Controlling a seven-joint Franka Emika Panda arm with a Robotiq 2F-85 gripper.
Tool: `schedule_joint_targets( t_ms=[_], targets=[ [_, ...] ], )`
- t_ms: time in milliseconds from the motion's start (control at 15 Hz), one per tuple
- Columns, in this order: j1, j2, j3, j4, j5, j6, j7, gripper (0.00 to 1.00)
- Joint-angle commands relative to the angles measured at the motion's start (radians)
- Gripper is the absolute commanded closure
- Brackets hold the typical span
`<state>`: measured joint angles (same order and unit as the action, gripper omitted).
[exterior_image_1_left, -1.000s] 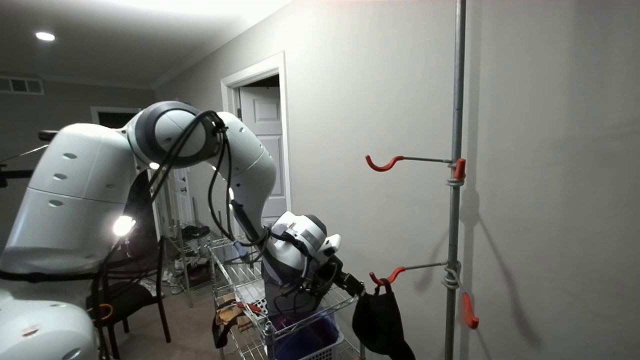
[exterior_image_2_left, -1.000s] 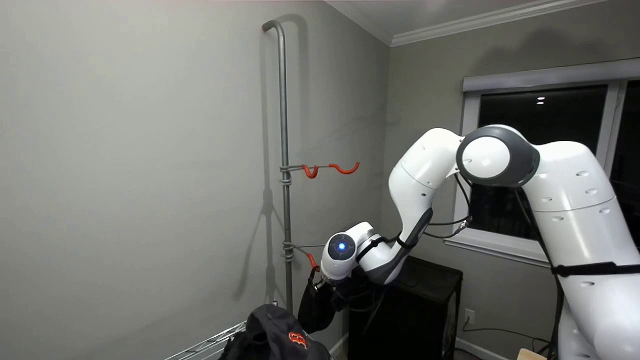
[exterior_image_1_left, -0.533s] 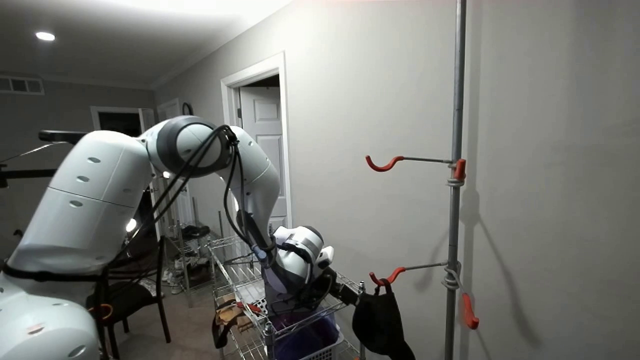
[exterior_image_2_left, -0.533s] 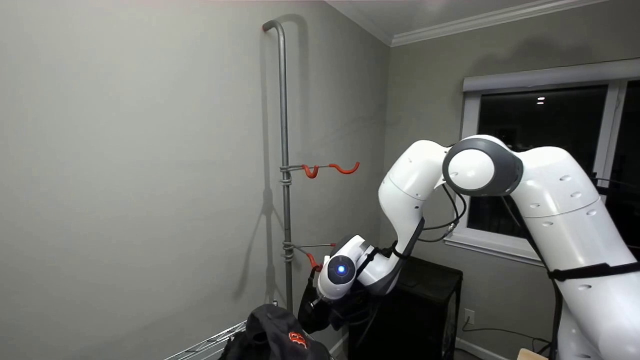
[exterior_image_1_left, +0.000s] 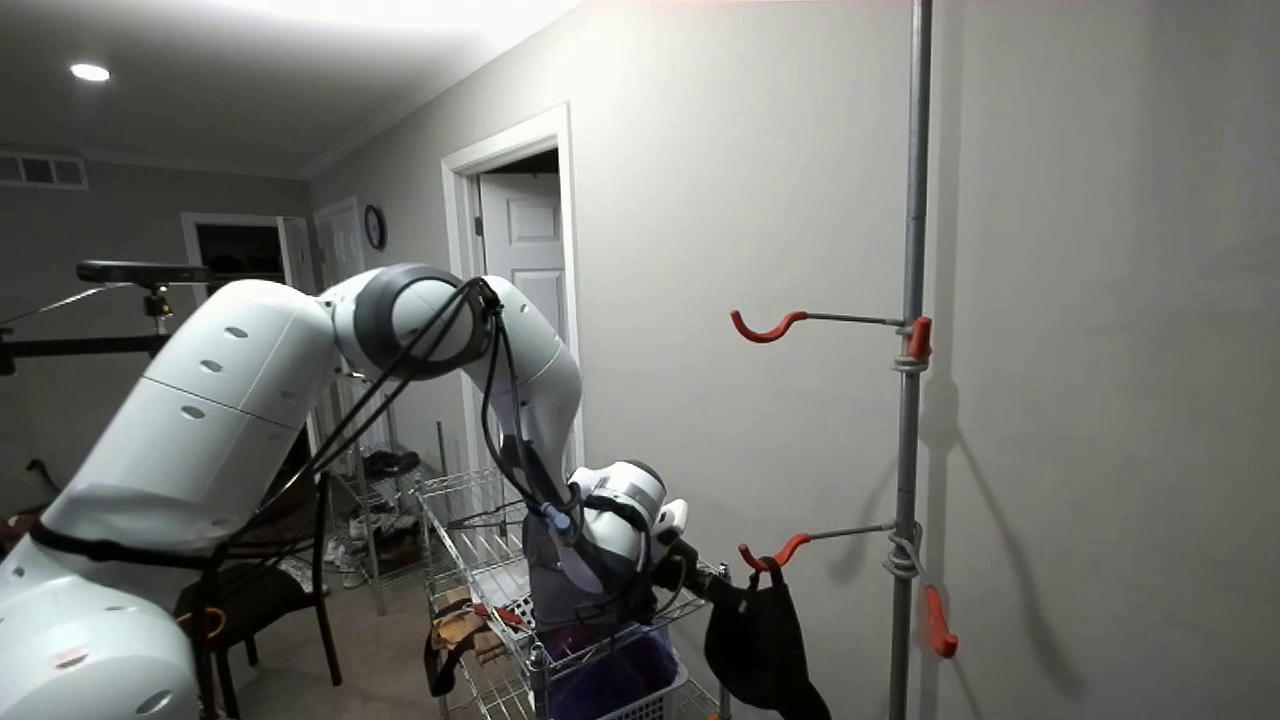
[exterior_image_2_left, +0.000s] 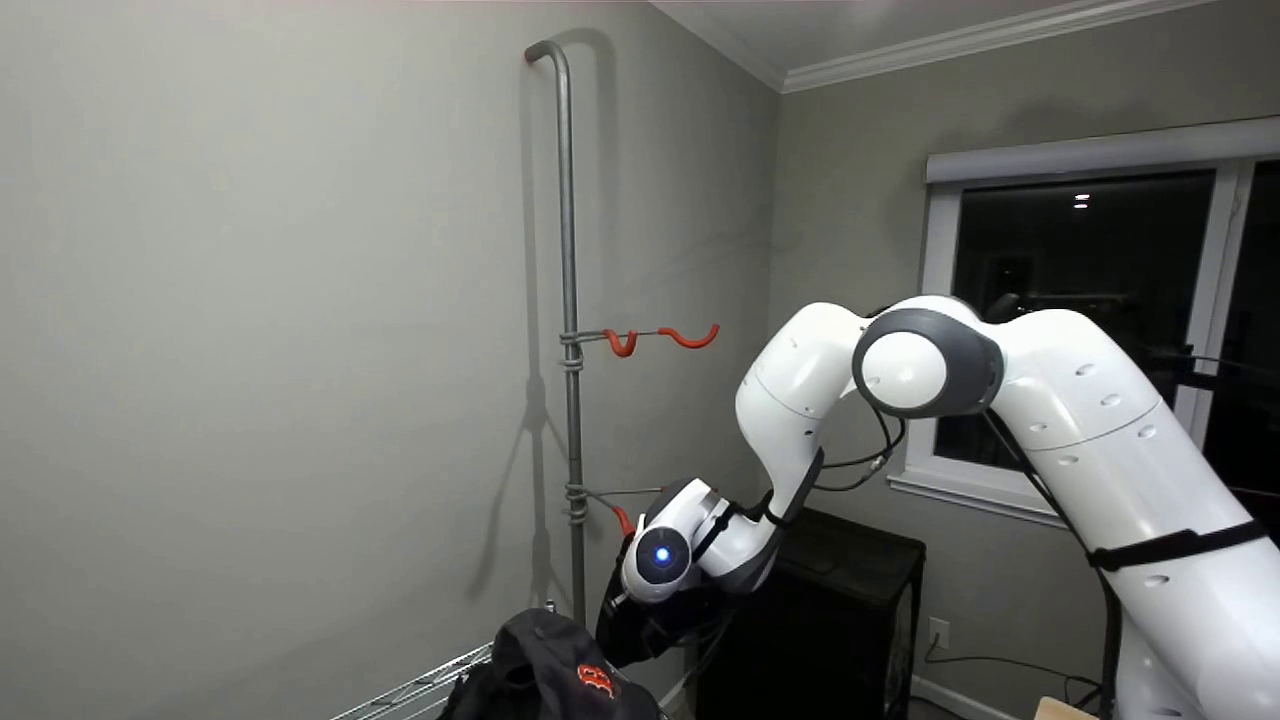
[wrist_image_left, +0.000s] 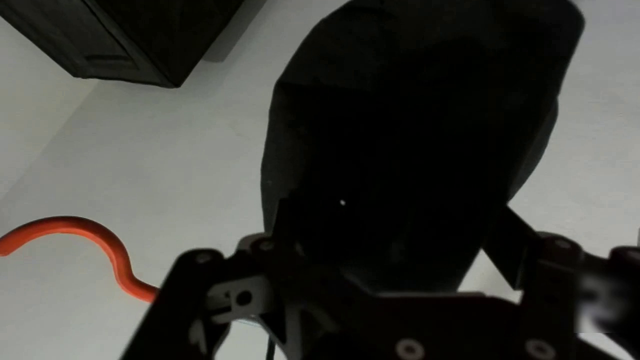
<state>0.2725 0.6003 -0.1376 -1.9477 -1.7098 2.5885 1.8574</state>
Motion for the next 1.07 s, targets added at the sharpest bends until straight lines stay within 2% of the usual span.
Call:
schedule_joint_targets(
  t_ms=[0, 67, 400, 600, 733, 867, 1000],
  targets=[
    [0.008, 0.025, -0.006, 0.029, -0.044, -0.02, 0.057, 0.38],
    [-0.074, 0.018, 0.089, 0.029, -0.071, -0.064, 0.048, 0.45],
    [-0.125, 0.013, 0.164, 0.02, -0.073, -0.143, 0.056, 0.79],
    [-0.144, -0.008, 0.189, 0.002, -0.058, -0.164, 0.051, 0.95],
    [-0.172, -0.055, 0.212, -0.034, -0.036, -0.109, 0.03, 1.0],
    [-0.182, -0.12, 0.226, -0.077, -0.032, -0.113, 0.038, 1.0],
    [-0.182, -0.184, 0.23, -0.116, -0.02, -0.148, 0.037, 0.96]
  ],
)
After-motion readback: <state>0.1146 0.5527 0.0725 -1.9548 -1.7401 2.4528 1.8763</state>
